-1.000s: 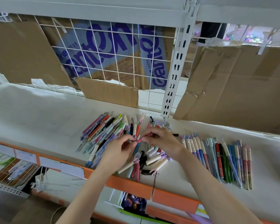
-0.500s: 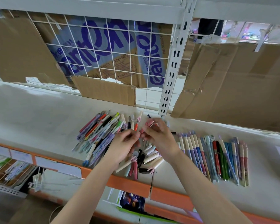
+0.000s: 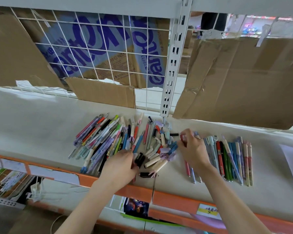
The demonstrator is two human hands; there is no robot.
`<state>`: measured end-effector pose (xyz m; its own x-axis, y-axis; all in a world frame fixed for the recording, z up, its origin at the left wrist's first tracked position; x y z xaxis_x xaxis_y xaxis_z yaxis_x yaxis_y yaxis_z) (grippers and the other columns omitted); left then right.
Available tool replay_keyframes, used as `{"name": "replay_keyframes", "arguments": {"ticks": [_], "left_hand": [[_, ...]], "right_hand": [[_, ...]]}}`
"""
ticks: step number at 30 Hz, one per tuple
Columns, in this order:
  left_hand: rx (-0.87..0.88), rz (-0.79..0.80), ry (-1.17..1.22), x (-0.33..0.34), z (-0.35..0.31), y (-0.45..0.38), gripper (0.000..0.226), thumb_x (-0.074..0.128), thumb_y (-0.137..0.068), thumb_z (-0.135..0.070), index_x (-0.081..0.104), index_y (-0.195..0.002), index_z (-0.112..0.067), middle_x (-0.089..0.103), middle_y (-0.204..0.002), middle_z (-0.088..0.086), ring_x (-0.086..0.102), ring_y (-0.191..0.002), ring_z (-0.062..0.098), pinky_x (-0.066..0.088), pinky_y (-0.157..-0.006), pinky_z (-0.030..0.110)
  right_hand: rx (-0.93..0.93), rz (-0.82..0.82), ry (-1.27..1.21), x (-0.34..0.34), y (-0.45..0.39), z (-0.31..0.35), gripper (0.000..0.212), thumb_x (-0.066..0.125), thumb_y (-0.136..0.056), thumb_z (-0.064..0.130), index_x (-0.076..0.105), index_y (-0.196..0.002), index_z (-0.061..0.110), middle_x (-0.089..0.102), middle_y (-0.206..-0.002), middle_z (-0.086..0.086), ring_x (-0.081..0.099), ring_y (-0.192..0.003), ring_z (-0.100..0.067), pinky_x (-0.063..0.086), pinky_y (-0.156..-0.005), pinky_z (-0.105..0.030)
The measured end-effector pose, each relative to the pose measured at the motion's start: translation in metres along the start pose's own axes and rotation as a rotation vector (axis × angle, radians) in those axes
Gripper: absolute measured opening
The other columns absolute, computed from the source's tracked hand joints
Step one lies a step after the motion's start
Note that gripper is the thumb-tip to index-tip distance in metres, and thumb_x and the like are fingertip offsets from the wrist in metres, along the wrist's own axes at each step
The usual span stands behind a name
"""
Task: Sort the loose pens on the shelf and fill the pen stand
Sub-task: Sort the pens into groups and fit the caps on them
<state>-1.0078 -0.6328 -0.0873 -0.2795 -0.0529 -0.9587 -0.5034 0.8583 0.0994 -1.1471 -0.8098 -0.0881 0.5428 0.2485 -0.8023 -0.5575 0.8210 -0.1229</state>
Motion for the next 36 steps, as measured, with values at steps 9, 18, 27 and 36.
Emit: {"name": "replay_keyframes", "arguments": {"ticks": [9, 18, 27, 36], "left_hand": [[-0.073, -0.004, 0.406, -0.003, 0.010, -0.024, 0.017, 0.058, -0.090, -0.035, 0.058, -0.098, -0.020, 0.060, -0.095, -0.009, 0.057, -0.087, 0.008, 0.046, -0.077, 0.022], [-0.045, -0.133, 0.230, -0.023, -0.003, -0.111, 0.023, 0.059, -0.090, -0.031, 0.065, -0.081, -0.010, 0.068, -0.084, 0.008, 0.062, -0.074, 0.021, 0.045, -0.064, 0.030], [-0.079, 0.092, 0.125, 0.003, 0.001, -0.123, 0.032, 0.063, -0.087, -0.031, 0.061, -0.070, -0.004, 0.040, -0.050, -0.001, 0.037, -0.043, 0.011, 0.037, -0.052, 0.025], [-0.047, 0.121, 0.054, 0.000, -0.011, -0.112, 0.028, 0.054, -0.088, -0.019, 0.048, -0.061, -0.017, 0.043, -0.058, -0.002, 0.049, -0.060, 0.017, 0.039, -0.053, 0.023]], "right_hand": [[-0.039, 0.039, 0.235, -0.004, 0.004, 0.010, 0.023, 0.052, -0.091, 0.019, 0.056, -0.112, 0.012, 0.049, -0.113, -0.008, 0.051, -0.103, -0.027, 0.034, -0.071, -0.027], [-0.388, 0.290, 0.080, 0.065, 0.033, 0.109, 0.020, 0.056, -0.090, 0.030, 0.063, -0.093, 0.011, 0.053, -0.097, -0.002, 0.049, -0.098, -0.019, 0.048, -0.080, -0.035], [-0.239, 0.399, 0.097, 0.070, 0.028, 0.098, 0.021, 0.051, -0.092, 0.027, 0.048, -0.073, 0.018, 0.043, -0.087, 0.002, 0.048, -0.082, -0.016, 0.038, -0.065, -0.026], [0.145, 0.229, -0.467, 0.032, -0.002, 0.044, 0.014, 0.059, -0.091, 0.022, 0.062, -0.079, 0.016, 0.059, -0.061, 0.005, 0.048, -0.046, -0.006, 0.039, -0.045, -0.015]]}}
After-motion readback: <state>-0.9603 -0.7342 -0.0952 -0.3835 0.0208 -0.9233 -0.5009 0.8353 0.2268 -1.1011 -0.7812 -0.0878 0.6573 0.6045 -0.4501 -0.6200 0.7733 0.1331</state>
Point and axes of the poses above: each hand's wrist, its own y-axis away from the middle knuckle, its own x-axis out of the palm, z = x × y, the point moved 10 cm from there along -y, towards the middle knuckle
